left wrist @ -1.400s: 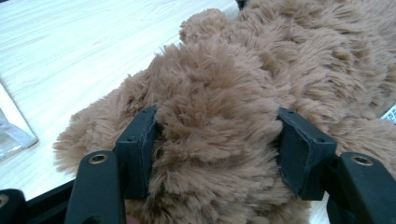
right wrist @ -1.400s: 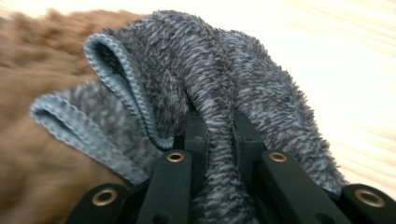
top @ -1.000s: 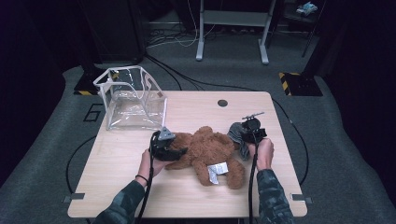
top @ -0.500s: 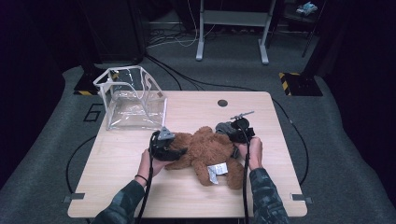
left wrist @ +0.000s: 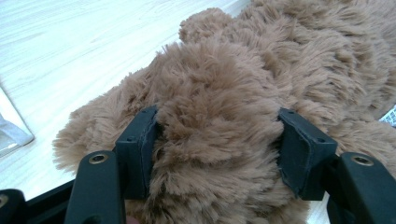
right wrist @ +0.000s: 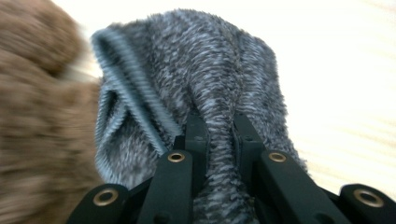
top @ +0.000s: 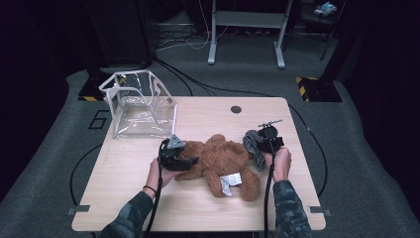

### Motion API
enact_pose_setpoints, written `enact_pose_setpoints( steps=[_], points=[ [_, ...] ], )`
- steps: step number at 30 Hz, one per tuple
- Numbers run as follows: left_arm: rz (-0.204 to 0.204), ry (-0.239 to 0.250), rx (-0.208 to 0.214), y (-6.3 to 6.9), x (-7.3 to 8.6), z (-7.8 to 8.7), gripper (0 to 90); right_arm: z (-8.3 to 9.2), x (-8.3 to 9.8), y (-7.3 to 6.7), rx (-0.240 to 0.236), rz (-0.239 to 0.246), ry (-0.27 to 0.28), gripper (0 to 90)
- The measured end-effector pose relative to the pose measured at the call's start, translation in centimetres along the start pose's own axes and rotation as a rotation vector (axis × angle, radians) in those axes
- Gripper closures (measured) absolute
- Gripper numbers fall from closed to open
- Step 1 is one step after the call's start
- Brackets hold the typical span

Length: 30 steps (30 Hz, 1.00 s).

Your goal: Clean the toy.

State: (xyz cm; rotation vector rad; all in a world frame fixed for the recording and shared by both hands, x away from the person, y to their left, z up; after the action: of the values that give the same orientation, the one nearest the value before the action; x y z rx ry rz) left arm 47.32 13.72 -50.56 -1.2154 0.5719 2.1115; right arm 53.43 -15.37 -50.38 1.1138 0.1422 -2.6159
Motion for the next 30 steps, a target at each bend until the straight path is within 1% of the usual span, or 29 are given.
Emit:
enact_pose_setpoints(
  steps=[1,2,4,6,7,8,9,10,11,13,14,15,16,17,18,19,20,21,22,23,25,27,29,30],
  points=[
    [-0.002,0.001,-0.001,0.0,0.0,0.0,36.7,0.4,-0.5,-0.6,-0.021,-0.003,0.021,80.5],
    [-0.002,0.002,-0.002,0.0,0.0,0.0,36.7,0.9,-1.0,-1.5,-0.055,0.01,0.045,80.5],
    [-0.009,-0.005,-0.003,0.0,0.0,0.0,36.8,1.2,-1.8,-2.9,-0.098,0.06,0.076,80.4],
    [-0.005,-0.003,-0.003,0.1,0.0,0.0,36.8,1.2,-2.3,-4.5,-0.133,0.089,0.072,80.4],
    [-0.001,-0.002,-0.002,0.1,0.0,0.0,36.7,0.8,-2.3,-5.0,-0.136,0.109,0.066,80.4],
    [-0.002,-0.006,-0.002,0.1,0.0,0.1,36.8,0.3,-2.1,-5.1,-0.129,0.115,0.046,80.4],
    [0.003,-0.005,-0.001,0.1,0.0,0.1,36.7,-0.2,-1.7,-5.1,-0.132,0.108,0.028,80.5],
    [0.004,-0.005,0.0,0.1,0.0,0.1,36.7,-0.7,-1.3,-4.8,-0.131,0.098,0.014,80.5],
    [0.003,-0.005,0.001,0.1,0.0,0.1,36.8,-1.1,-0.8,-4.3,-0.116,0.073,-0.003,80.5],
    [0.003,-0.003,0.003,0.1,0.0,0.0,36.8,-1.5,0.0,-3.2,-0.105,0.03,-0.007,80.7],
    [-0.003,-0.006,0.002,0.1,0.0,0.0,36.8,-1.4,0.2,-2.7,-0.088,0.008,-0.009,80.7],
    [-0.015,-0.008,0.004,0.1,0.0,0.1,36.8,-1.3,0.3,-2.1,-0.071,0.011,-0.001,80.7],
    [-0.01,-0.007,0.003,0.1,0.0,0.0,36.8,-1.2,0.4,-1.6,-0.031,0.02,-0.003,80.7],
    [-0.012,-0.008,0.002,0.1,0.0,0.0,36.8,-0.9,0.4,-0.8,0.018,0.044,-0.012,80.6],
    [0.0,-0.004,0.002,0.1,0.0,0.0,36.8,-0.8,0.6,-0.4,0.034,0.042,-0.025,80.6],
    [-0.001,-0.004,0.0,0.1,0.0,0.0,36.8,-0.5,0.7,0.1,0.037,0.034,-0.029,80.5],
    [-0.002,-0.005,0.0,0.1,0.0,0.0,36.7,-0.1,0.9,0.2,0.021,0.013,-0.024,80.5],
    [-0.003,-0.005,-0.001,0.1,0.0,0.0,36.7,0.4,0.9,0.2,-0.005,0.004,-0.006,80.5],
    [-0.009,-0.004,0.0,0.0,0.0,0.0,36.8,0.8,0.9,0.0,-0.029,0.0,0.007,80.5],
    [-0.011,-0.006,0.0,0.0,0.0,0.0,36.8,1.4,1.0,-0.7,-0.071,-0.011,0.011,80.5],
    [-0.011,-0.013,-0.001,0.1,0.0,0.0,36.7,1.7,1.2,-1.7,-0.118,0.002,0.006,80.5],
    [-0.009,-0.012,0.003,0.1,-0.1,0.0,36.7,1.4,1.4,-2.7,-0.163,0.037,-0.002,80.4],
    [-0.007,-0.007,-0.001,0.1,-0.1,-0.1,36.7,0.6,1.8,-3.2,-0.159,0.043,-0.022,80.5],
    [-0.008,-0.007,-0.002,0.1,-0.1,0.0,36.7,0.1,2.1,-3.2,-0.161,0.041,-0.032,80.5]
  ],
)
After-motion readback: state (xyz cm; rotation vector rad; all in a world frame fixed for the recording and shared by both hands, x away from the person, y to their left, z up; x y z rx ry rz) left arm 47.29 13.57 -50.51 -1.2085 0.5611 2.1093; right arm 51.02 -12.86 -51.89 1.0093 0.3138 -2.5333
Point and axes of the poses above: each handheld gripper's, and its own axes: z roughly backward along the jaws, x roughly out of its underside, y roughly to its right, the point moved 7 cm from there along -z, roughly forward along the jaws, and after that the axes turned 9 degrees about y, right-handed, at the moved point
